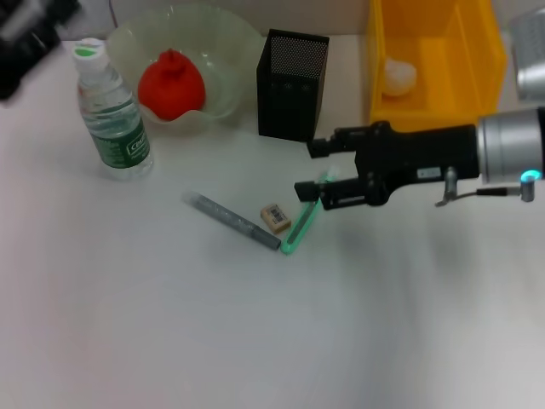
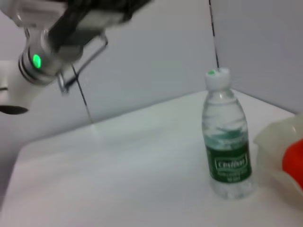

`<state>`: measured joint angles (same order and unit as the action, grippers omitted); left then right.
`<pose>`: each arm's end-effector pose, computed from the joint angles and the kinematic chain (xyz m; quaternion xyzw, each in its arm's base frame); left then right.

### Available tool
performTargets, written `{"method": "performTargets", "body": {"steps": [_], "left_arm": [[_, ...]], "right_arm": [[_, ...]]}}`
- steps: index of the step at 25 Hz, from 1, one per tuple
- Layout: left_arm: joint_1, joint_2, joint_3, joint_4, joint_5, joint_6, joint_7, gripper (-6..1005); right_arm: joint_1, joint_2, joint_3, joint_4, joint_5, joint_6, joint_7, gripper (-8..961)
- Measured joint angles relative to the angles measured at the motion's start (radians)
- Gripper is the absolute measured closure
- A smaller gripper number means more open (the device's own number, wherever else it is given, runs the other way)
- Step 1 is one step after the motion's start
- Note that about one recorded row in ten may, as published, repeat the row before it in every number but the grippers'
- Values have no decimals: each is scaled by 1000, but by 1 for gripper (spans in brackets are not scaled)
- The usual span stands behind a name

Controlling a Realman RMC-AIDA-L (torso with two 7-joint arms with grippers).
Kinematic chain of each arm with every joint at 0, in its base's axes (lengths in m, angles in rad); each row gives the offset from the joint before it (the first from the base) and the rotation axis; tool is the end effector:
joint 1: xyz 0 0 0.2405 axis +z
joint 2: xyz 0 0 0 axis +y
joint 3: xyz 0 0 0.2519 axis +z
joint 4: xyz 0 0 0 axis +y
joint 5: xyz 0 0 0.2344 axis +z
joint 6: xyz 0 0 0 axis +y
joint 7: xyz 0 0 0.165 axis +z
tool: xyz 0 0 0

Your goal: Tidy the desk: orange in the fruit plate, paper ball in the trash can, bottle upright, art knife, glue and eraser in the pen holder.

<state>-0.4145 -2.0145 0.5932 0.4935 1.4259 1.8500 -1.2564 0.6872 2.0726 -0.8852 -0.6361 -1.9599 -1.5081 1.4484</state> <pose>-0.2610 0.3240 0.0685 -0.8064 -0.1636 -0.5278 0.2106 0.1999 0.3841 -0.0438 -0.9650 0.1503 0.2069 0.0586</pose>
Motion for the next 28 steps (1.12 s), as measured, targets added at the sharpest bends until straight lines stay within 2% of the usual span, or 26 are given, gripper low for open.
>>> {"method": "performTargets", "body": {"steps": [1,3,6,9,10,11,12,15,19,24,28], "left_arm": [[0,0,0,0,0,0,0,188],[12,17,99,33,40,21,-30,188],[18,22,171,47,123,15,-24,188],[11,4,184,48,255,-14,18,188],[11,4,184,48,255,-14,18,188],[11,4,184,48,255,-14,18,188],[10,-12,183,48,314,-51,49,188],[16,-45,186,49,401,-178,111,188],[14,-47,187,41,421,-218,117,189],[9,-47,188,40,424,-235,118,189],[5,-47,189,39,424,-237,118,189]], "right_arm": [[0,0,0,0,0,0,0,198],[0,-5,-4,-51,-4,-40,72,198],[14,-18,-11,-142,-47,-85,225,199],[46,-30,-11,-219,-128,-117,365,199],[76,-33,-12,-267,-207,-149,447,199],[76,-33,-12,-267,-207,-149,447,199],[92,-33,-12,-291,-247,-166,479,199],[157,-21,-18,-355,-415,-201,590,199],[205,-13,-62,-367,-510,-194,685,199],[279,-2,-184,-351,-594,-155,914,199],[348,5,-256,-282,-676,-94,1109,199]]}}
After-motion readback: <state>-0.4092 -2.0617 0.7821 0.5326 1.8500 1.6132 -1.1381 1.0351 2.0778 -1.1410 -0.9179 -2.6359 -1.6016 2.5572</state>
